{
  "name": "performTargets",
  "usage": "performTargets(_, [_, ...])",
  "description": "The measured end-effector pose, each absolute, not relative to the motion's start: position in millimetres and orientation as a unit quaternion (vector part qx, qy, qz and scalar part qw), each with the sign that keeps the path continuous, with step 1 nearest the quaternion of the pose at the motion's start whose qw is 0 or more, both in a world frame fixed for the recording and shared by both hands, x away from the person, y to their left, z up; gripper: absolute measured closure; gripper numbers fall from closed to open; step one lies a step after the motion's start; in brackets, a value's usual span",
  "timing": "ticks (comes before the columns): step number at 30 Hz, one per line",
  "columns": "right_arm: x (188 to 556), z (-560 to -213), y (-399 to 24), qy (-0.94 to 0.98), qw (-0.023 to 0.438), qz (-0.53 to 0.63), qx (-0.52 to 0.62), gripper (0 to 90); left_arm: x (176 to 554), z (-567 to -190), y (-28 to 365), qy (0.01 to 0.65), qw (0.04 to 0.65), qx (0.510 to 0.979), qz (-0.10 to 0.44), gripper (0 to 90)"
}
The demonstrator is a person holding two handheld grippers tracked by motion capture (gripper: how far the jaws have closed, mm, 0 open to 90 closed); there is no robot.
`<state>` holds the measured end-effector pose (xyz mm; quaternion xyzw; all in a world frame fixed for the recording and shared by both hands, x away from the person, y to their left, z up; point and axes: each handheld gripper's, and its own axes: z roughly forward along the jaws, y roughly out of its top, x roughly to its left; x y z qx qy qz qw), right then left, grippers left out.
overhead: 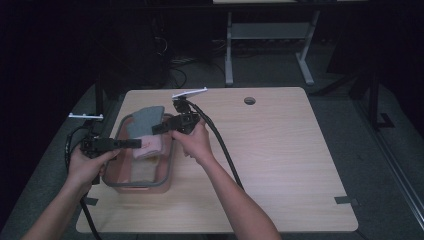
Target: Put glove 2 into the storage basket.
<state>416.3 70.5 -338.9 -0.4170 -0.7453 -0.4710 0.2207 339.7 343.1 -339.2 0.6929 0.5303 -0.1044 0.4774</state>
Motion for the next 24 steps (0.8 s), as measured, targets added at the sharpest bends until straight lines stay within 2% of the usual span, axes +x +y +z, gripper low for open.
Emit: performTargets(24, [419, -380, 101, -0.76, 0.238, -0.432, -0.422, 76.0, 337, -367, 362, 0.552, 0.42, 0.713, -0.098, 69.7])
